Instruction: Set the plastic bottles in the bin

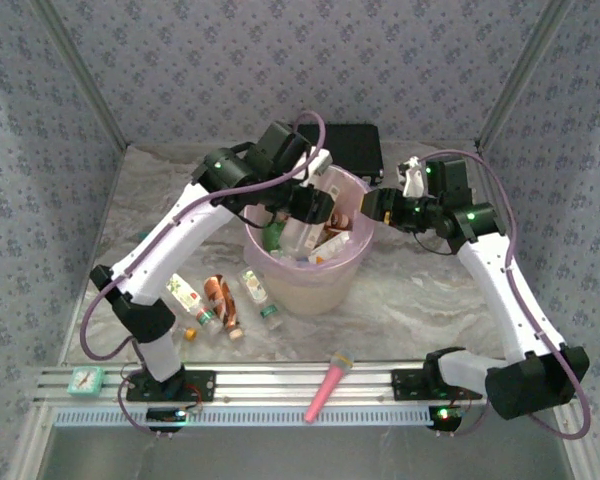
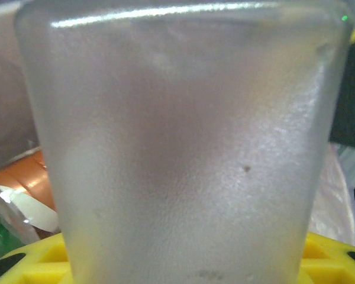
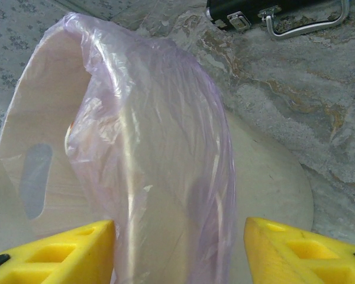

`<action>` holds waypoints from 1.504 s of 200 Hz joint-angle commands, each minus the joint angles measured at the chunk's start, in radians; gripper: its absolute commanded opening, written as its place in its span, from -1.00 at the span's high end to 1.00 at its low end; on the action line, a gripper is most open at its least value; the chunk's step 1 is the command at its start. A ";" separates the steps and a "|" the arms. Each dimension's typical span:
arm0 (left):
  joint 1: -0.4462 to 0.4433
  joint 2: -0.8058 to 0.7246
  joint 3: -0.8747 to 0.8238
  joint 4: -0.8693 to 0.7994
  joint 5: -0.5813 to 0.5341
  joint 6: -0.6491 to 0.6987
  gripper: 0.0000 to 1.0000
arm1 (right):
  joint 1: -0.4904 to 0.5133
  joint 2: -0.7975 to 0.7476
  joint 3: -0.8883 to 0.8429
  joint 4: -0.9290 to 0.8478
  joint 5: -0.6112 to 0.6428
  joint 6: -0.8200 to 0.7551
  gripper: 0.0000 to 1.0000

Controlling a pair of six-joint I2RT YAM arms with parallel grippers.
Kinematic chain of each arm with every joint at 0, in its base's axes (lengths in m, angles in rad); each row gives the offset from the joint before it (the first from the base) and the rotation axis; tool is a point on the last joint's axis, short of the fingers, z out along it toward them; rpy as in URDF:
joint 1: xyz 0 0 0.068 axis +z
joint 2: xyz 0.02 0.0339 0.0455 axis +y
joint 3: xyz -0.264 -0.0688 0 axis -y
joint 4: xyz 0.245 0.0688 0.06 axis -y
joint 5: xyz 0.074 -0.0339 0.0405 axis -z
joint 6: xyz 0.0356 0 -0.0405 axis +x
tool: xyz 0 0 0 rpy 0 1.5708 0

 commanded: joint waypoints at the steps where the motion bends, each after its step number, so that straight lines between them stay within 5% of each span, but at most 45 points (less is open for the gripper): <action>1: -0.010 0.018 0.026 -0.093 0.043 0.059 0.10 | 0.001 0.007 -0.010 0.022 -0.020 -0.005 -0.19; 29: -0.017 0.042 0.035 -0.116 0.040 0.086 -0.02 | 0.001 0.016 -0.010 0.020 -0.009 -0.013 -0.19; 46: -0.020 0.049 0.049 -0.110 0.061 0.097 -0.49 | 0.003 0.018 -0.010 0.020 -0.007 -0.015 -0.19; 70: -0.018 0.027 0.053 -0.061 0.070 0.099 -0.78 | 0.005 0.019 -0.010 0.020 -0.004 -0.016 -0.18; 96: -0.018 -0.009 0.047 0.008 0.055 0.082 -0.73 | 0.005 0.022 -0.008 0.020 0.001 -0.016 -0.19; 152: -0.018 0.004 -0.082 0.106 0.082 0.010 -0.06 | 0.006 0.018 0.002 0.003 0.011 -0.027 -0.18; 217: -0.015 -0.033 -0.164 0.160 0.075 -0.026 0.05 | 0.008 0.018 0.014 0.006 0.006 -0.030 -0.18; 271: 0.037 -0.162 -0.099 0.134 -0.021 -0.047 -0.70 | 0.012 0.023 0.016 0.010 0.008 -0.030 -0.20; 301: 0.123 -0.299 -0.194 0.095 -0.092 -0.104 -0.82 | 0.015 0.030 0.013 0.017 0.010 -0.032 -0.20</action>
